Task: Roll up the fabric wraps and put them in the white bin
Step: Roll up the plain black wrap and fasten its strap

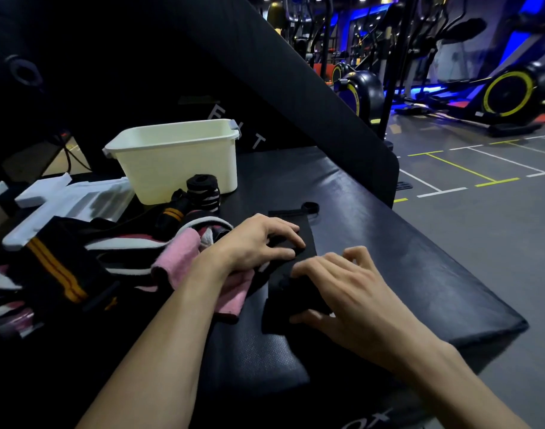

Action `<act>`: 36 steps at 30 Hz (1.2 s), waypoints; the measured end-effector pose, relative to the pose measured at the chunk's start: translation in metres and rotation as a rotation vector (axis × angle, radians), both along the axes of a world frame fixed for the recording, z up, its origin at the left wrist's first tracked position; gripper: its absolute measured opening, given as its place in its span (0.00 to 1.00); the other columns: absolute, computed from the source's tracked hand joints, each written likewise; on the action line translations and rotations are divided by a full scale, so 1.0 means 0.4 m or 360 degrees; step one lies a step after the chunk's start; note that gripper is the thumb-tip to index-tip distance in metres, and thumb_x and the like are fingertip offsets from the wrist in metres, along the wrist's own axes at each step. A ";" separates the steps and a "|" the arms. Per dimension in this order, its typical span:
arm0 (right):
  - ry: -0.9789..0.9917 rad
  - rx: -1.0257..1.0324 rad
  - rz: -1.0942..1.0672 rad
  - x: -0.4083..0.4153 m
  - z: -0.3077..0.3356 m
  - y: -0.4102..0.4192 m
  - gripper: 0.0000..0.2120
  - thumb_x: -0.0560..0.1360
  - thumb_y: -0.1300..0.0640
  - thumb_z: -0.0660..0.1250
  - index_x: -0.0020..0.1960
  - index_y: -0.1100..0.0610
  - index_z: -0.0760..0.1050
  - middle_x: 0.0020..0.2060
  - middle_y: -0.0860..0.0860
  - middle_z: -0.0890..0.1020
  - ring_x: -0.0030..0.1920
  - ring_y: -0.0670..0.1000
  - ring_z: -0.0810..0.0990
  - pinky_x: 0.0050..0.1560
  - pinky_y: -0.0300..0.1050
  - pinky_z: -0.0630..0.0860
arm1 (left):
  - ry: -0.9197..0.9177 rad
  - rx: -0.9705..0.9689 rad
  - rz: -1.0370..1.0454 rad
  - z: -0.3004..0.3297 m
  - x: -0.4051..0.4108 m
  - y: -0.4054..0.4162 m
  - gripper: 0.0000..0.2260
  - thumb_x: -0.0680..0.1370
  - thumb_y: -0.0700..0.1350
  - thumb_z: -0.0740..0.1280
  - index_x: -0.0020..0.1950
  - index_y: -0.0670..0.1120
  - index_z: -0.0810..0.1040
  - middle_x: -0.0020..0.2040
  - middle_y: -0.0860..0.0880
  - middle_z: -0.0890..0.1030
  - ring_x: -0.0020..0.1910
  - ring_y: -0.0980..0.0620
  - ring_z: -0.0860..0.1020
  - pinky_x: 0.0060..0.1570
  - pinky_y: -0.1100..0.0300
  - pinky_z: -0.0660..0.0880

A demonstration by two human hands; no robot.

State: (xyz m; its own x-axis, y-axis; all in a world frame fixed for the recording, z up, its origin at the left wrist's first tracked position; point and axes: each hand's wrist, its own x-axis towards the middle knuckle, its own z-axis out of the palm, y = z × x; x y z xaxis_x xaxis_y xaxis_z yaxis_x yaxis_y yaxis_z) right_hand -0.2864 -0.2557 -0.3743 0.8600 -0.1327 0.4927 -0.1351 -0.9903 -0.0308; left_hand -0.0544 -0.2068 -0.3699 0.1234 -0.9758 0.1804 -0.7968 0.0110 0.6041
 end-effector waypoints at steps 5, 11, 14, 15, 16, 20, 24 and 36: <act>0.0266 0.0262 0.0082 -0.027 0.029 0.035 0.19 0.75 0.32 0.58 0.56 0.43 0.70 0.45 0.40 0.79 0.46 0.43 0.74 0.54 0.47 0.65 | 0.0174 0.0038 -0.0122 0.013 -0.021 0.009 0.12 0.71 0.45 0.81 0.52 0.54 0.87 0.55 0.56 0.84 0.59 0.57 0.81 0.64 0.58 0.75; 0.0426 0.0459 -0.0031 -0.010 0.043 0.025 0.25 0.76 0.30 0.44 0.59 0.43 0.69 0.47 0.40 0.75 0.51 0.43 0.71 0.57 0.49 0.66 | 0.0242 0.0032 -0.0016 0.000 -0.011 0.001 0.12 0.76 0.38 0.75 0.53 0.55 0.87 0.51 0.53 0.87 0.54 0.51 0.84 0.60 0.45 0.79; 0.0429 0.0445 -0.0080 -0.001 0.047 0.029 0.29 0.74 0.30 0.39 0.59 0.43 0.71 0.52 0.39 0.69 0.52 0.44 0.66 0.54 0.47 0.64 | 0.0219 0.0039 0.0032 -0.008 -0.005 -0.004 0.15 0.78 0.36 0.72 0.55 0.56 0.86 0.51 0.53 0.87 0.54 0.52 0.84 0.59 0.47 0.80; 0.0433 0.0452 -0.0097 0.004 0.049 0.030 0.30 0.74 0.31 0.38 0.59 0.43 0.72 0.52 0.39 0.68 0.52 0.44 0.65 0.54 0.47 0.65 | 0.0217 0.0039 0.0044 -0.010 -0.004 -0.005 0.15 0.78 0.36 0.71 0.55 0.56 0.86 0.50 0.53 0.87 0.53 0.53 0.84 0.58 0.51 0.80; 0.0449 0.0454 -0.0116 0.009 0.051 0.030 0.31 0.74 0.31 0.37 0.58 0.43 0.73 0.52 0.40 0.68 0.52 0.44 0.65 0.54 0.48 0.65 | 0.0219 0.0036 0.0057 -0.011 -0.005 -0.007 0.16 0.78 0.35 0.71 0.55 0.55 0.86 0.50 0.54 0.87 0.53 0.54 0.84 0.57 0.55 0.80; 0.0550 0.0423 -0.0218 0.032 0.058 0.025 0.26 0.81 0.36 0.39 0.52 0.45 0.73 0.45 0.41 0.66 0.48 0.44 0.64 0.55 0.49 0.65 | 0.0220 0.0017 0.0083 -0.014 -0.005 -0.009 0.14 0.78 0.35 0.72 0.55 0.53 0.87 0.49 0.55 0.87 0.52 0.57 0.84 0.51 0.66 0.76; 0.0566 0.0435 -0.0288 0.046 0.058 0.018 0.17 0.84 0.42 0.45 0.52 0.45 0.71 0.45 0.42 0.69 0.53 0.47 0.72 0.57 0.52 0.66 | 0.0187 -0.0022 0.0158 -0.017 0.002 -0.009 0.12 0.76 0.38 0.75 0.54 0.54 0.87 0.47 0.56 0.87 0.48 0.60 0.83 0.48 0.71 0.73; -0.0290 0.0127 -0.0282 0.074 0.013 0.037 0.03 0.76 0.54 0.68 0.45 0.49 0.73 0.40 0.44 0.79 0.40 0.51 0.76 0.38 0.50 0.70 | 0.0088 -0.0048 0.0221 0.010 -0.018 0.010 0.10 0.72 0.40 0.75 0.52 0.50 0.86 0.45 0.56 0.84 0.43 0.66 0.80 0.44 0.73 0.72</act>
State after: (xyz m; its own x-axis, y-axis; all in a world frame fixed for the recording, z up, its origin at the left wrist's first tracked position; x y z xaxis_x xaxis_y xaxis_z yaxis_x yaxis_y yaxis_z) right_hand -0.2569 -0.2408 -0.3690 0.7181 -0.3177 0.6192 -0.2911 -0.9453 -0.1474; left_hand -0.0615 -0.2027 -0.3658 0.2673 -0.9430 0.1983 -0.7573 -0.0783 0.6484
